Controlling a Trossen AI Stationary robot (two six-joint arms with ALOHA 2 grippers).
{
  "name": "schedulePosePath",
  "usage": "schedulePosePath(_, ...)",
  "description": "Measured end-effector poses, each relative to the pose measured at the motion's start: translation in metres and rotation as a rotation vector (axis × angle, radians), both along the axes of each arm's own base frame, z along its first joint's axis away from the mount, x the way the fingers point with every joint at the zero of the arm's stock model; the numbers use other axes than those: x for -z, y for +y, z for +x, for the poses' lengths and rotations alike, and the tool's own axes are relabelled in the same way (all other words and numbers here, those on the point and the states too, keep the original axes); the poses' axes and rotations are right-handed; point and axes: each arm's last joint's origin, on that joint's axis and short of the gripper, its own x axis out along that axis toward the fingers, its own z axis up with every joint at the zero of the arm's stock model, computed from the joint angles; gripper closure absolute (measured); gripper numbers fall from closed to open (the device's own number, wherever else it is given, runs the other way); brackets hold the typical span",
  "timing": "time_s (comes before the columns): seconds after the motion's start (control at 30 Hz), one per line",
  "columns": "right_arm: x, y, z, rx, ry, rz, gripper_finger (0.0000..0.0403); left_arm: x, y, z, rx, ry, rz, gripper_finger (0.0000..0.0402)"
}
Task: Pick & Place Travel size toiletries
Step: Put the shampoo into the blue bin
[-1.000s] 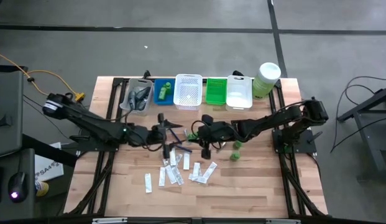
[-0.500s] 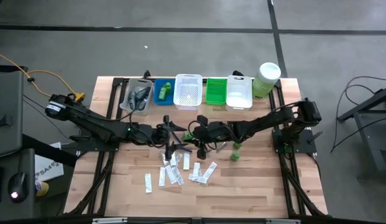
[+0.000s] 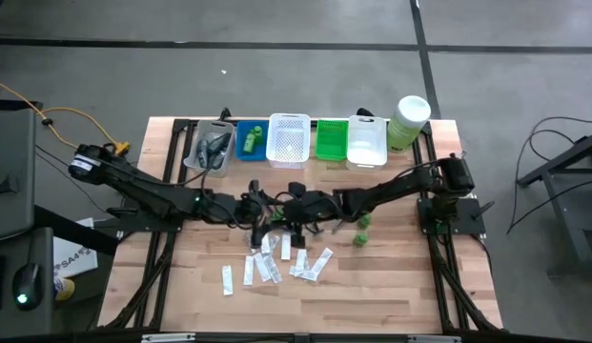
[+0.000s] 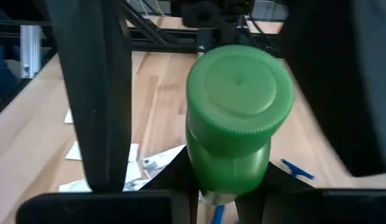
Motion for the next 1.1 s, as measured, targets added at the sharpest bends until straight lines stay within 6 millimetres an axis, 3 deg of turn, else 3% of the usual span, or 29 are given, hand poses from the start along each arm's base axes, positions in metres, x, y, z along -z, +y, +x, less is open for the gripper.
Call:
schedulePosePath(0.2,0.000,-0.001,0.000,0.013,0.010,0.009,0.0347,0.001,0.000,0.000,-0.001,0.012,-0.020,0.0197)
schedulePosePath(0.4,-0.001,0.000,0.000,0.025,0.011,0.019,0.0347,-0.001,0.000,-0.002,0.019,0.013,-0.032,0.0303)
schedulePosePath(0.53,-0.001,0.000,0.000,0.031,0.008,0.037,0.0345,-0.002,0.000,-0.004,0.030,0.019,-0.037,0.0308)
schedulePosePath(0.87,-0.008,-0.002,-0.009,0.070,0.069,0.083,0.0163,0.001,0.001,-0.007,0.028,0.063,-0.037,0.0308)
schedulePosePath(1.1,-0.032,-0.007,-0.037,0.205,0.187,0.123,0.0104,0.001,0.009,-0.017,-0.172,0.122,0.068,0.0308)
